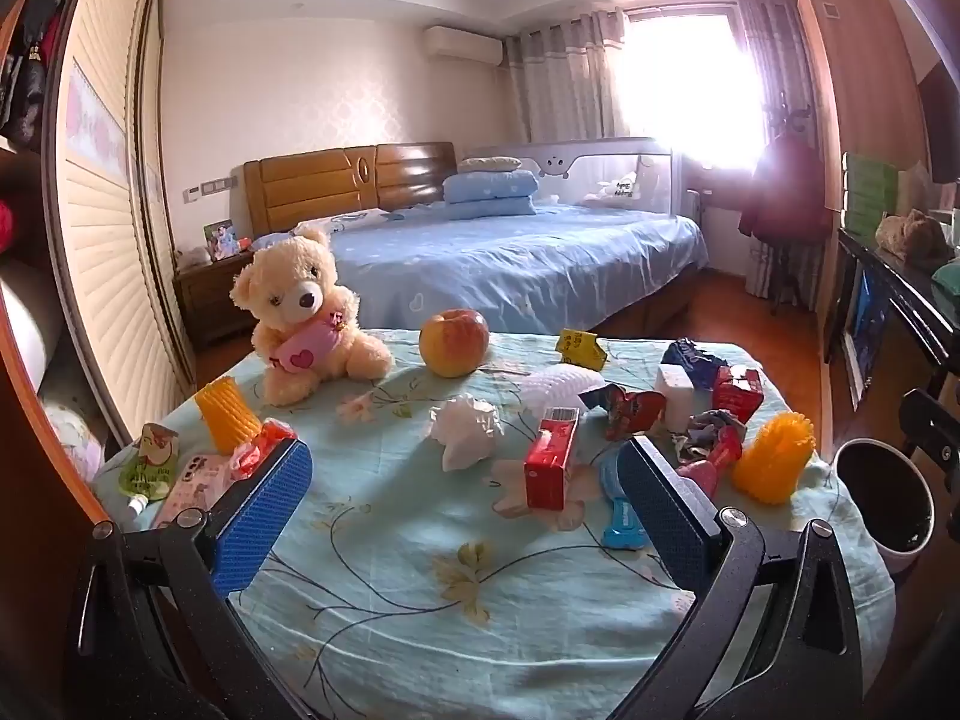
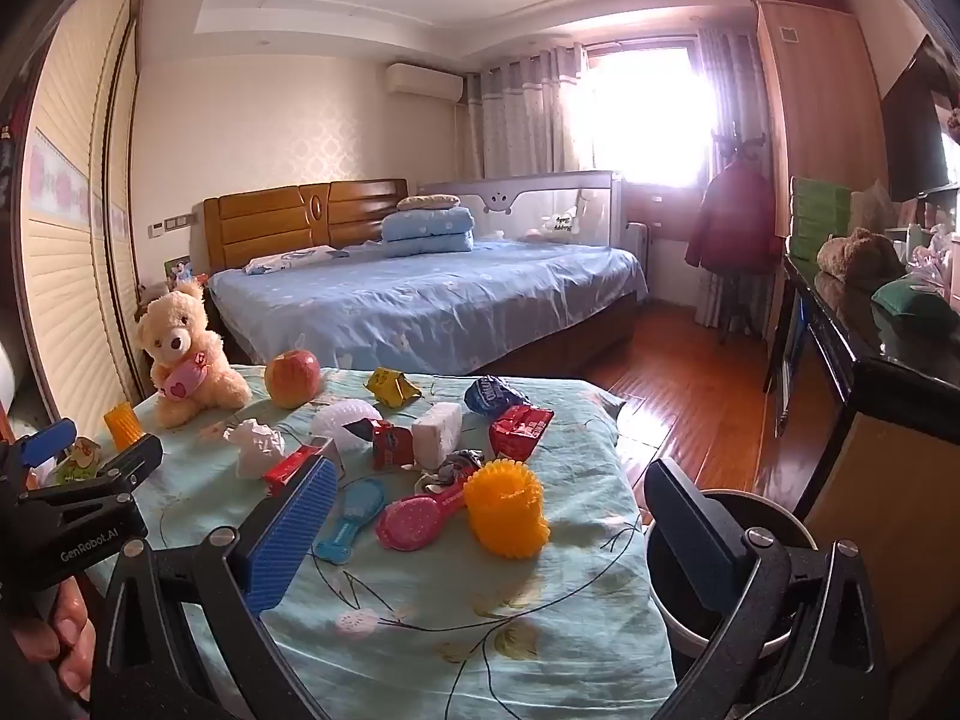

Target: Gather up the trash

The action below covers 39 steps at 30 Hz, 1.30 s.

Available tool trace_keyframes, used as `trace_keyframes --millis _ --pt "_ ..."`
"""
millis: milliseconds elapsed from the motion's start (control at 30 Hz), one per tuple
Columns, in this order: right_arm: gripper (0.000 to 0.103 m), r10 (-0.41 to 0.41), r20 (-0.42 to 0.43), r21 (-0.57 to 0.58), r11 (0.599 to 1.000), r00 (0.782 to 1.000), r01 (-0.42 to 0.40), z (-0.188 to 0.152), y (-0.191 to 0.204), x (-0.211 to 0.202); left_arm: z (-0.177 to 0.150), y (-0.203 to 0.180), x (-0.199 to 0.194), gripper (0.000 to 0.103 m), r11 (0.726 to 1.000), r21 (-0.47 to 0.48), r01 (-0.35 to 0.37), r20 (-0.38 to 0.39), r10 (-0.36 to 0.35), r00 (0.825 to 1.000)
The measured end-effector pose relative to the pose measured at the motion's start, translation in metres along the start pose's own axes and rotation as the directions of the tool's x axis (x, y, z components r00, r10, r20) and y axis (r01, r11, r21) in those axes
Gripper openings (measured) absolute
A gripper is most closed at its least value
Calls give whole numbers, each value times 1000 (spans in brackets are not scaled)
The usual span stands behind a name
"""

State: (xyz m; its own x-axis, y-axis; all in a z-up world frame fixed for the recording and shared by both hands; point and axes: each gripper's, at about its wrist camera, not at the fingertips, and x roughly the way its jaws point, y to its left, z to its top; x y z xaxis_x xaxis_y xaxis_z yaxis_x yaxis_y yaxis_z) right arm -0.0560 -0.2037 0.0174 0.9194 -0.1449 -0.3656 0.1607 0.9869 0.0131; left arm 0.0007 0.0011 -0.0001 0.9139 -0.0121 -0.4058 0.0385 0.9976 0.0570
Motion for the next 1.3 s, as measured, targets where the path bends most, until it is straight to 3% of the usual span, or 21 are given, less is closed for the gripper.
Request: trace_keyframes --millis 1300 --pt "103 -34 -12 9 999 999 34 -3 -5 0 -5 2 1 103 1000 5 21 12 -21 1000"
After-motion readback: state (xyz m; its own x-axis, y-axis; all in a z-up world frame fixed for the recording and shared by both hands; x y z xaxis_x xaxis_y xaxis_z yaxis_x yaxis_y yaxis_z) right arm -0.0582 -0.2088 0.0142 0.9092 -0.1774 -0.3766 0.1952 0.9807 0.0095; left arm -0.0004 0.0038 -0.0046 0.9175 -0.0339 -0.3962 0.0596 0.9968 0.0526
